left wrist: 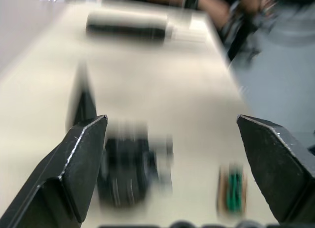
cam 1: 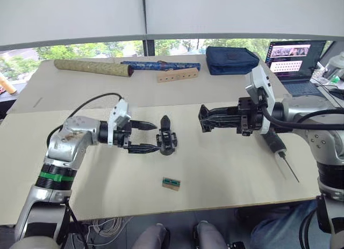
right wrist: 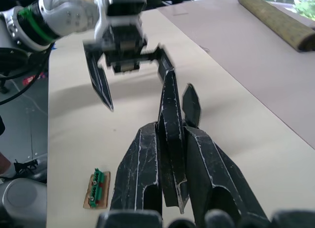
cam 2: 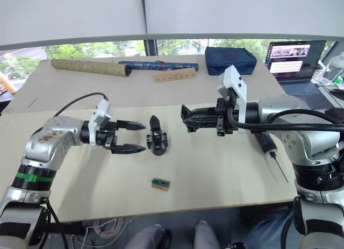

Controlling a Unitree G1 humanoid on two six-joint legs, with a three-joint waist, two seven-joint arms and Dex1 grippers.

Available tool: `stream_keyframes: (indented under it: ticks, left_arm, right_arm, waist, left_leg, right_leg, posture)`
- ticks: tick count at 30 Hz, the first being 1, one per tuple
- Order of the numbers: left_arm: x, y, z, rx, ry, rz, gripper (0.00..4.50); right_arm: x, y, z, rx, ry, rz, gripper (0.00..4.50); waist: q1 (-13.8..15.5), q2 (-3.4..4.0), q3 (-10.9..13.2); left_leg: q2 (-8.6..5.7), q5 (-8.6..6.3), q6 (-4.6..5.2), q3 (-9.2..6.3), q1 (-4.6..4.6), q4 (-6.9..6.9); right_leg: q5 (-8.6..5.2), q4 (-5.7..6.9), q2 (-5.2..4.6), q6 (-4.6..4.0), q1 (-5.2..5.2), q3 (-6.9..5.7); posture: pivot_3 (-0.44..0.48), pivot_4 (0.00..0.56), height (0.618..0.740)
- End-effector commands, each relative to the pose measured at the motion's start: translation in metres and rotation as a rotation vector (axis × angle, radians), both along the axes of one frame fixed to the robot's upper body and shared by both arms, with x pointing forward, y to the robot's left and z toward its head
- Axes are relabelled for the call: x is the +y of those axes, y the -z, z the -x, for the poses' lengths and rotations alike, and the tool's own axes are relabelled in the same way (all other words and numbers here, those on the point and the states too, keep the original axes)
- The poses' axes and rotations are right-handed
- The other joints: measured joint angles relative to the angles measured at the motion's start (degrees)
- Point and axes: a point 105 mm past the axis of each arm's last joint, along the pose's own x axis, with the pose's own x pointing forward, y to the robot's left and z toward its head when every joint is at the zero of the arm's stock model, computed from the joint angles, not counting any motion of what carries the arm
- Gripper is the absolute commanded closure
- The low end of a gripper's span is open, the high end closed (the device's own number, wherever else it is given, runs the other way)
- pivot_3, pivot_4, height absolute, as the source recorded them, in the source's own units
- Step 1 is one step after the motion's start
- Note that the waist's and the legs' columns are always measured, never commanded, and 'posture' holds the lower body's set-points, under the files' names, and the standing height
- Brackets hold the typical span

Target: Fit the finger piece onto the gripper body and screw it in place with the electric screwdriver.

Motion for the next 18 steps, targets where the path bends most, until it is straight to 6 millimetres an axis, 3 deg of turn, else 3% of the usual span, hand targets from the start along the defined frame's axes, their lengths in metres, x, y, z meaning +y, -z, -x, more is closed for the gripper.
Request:
stream_keyframes:
  ticks: [1, 7, 18]
  left_arm:
    - [0.007, 0.018, -0.017, -0.139, -0.062, -0.085, 0.0]
    - [0.0, 0.052, -0.024, -0.181, -0.079, -0.112, 0.0]
    - [-0.036, 0.077, -0.021, -0.113, -0.03, -0.043, 0.0]
  right_arm:
    - [0.003, -0.008, 0.004, -0.059, -0.018, -0.025, 4.19]
    - [0.004, -0.002, 0.006, -0.038, -0.019, -0.037, 4.19]
    - [0.006, 0.004, 0.011, -0.014, -0.005, -0.042, 4.19]
  waist:
    - [0.78, 0.0, 0.0]
    - [0.84, 0.0, 0.0]
    - [0.15, 0.0, 0.0]
  left_leg:
    - [-0.03, 0.01, -0.01, 0.01, 0.0, 0.0]
    - [-0.06, -0.02, 0.04, 0.04, -0.01, 0.01]
    - [-0.03, -0.01, 0.04, 0.05, -0.07, 0.03]
  right_leg:
    - [0.04, -0.02, -0.02, -0.06, 0.0, 0.01]
    - [0.09, 0.02, -0.07, -0.13, 0.03, 0.01]
    - [0.09, 0.08, -0.07, -0.13, -0.03, 0.0]
  posture:
    - [0.0, 0.15, 0.74]
    - [0.0, 0.15, 0.74]
    - [0.0, 0.15, 0.74]
